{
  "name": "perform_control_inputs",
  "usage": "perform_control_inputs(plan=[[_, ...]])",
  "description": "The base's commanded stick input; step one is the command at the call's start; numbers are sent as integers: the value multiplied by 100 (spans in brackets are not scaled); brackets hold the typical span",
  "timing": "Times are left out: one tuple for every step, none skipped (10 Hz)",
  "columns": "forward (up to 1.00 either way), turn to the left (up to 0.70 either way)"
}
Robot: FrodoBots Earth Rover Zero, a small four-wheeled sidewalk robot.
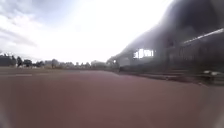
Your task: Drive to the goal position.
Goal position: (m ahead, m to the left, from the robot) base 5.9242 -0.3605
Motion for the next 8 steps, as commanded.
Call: perform_control_inputs(plan=[[70,0],[70,0],[70,0],[70,0],[70,0],[70,0],[70,0],[70,0]])
